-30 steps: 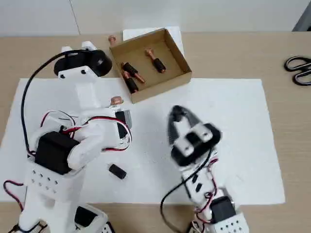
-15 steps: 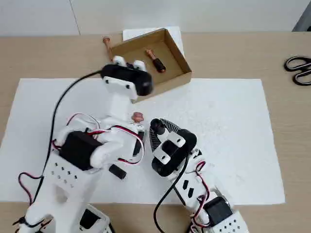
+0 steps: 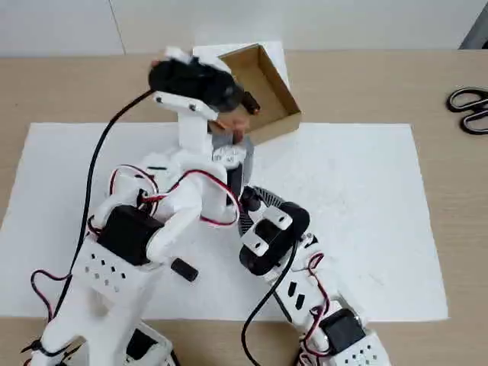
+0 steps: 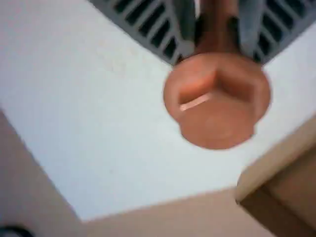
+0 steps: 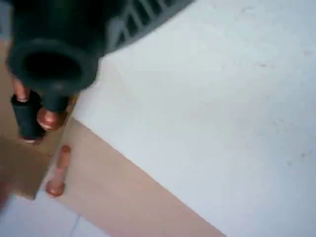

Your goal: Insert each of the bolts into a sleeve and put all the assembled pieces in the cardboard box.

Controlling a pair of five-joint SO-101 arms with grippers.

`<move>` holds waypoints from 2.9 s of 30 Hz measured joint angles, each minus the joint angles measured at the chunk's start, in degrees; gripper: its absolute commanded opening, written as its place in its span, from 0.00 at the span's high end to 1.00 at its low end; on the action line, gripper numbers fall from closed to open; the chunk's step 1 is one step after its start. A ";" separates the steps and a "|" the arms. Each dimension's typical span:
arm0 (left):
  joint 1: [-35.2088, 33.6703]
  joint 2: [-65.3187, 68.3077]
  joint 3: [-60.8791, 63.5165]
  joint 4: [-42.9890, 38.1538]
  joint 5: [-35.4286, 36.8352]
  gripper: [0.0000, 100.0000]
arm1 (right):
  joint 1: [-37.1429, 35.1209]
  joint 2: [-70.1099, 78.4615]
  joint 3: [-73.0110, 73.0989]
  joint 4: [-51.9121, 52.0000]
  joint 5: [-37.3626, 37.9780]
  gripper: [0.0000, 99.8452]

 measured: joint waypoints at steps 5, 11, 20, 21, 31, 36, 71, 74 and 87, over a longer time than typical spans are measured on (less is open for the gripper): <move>-4.66 -3.78 1.85 -4.57 2.46 0.99 | 4.75 0.00 0.00 0.00 -4.48 1.00; -6.68 -20.31 19.87 -10.02 10.46 0.99 | 6.68 0.00 0.00 0.00 -9.85 1.00; 1.23 -38.95 51.87 -37.10 4.57 0.99 | 0.79 0.00 0.00 0.00 -10.20 1.00; 1.32 -38.95 52.84 -39.21 2.90 0.99 | 0.62 0.00 0.00 0.00 -10.20 1.00; -1.05 -39.38 54.24 -49.41 -1.14 0.99 | 0.35 0.00 0.00 0.18 -8.70 1.00; 1.93 -39.38 53.54 -40.70 -1.14 0.99 | 0.35 0.00 0.00 0.18 -6.95 1.00; 8.26 -39.91 56.88 -25.76 -1.58 0.90 | -2.73 0.26 0.00 0.44 -1.58 1.00; 8.26 -40.26 56.79 -23.74 -4.48 0.76 | -2.90 0.26 0.00 0.44 -1.58 1.00; 3.25 -40.44 51.60 -11.34 -7.91 0.66 | -3.16 0.18 0.00 0.35 -1.41 1.00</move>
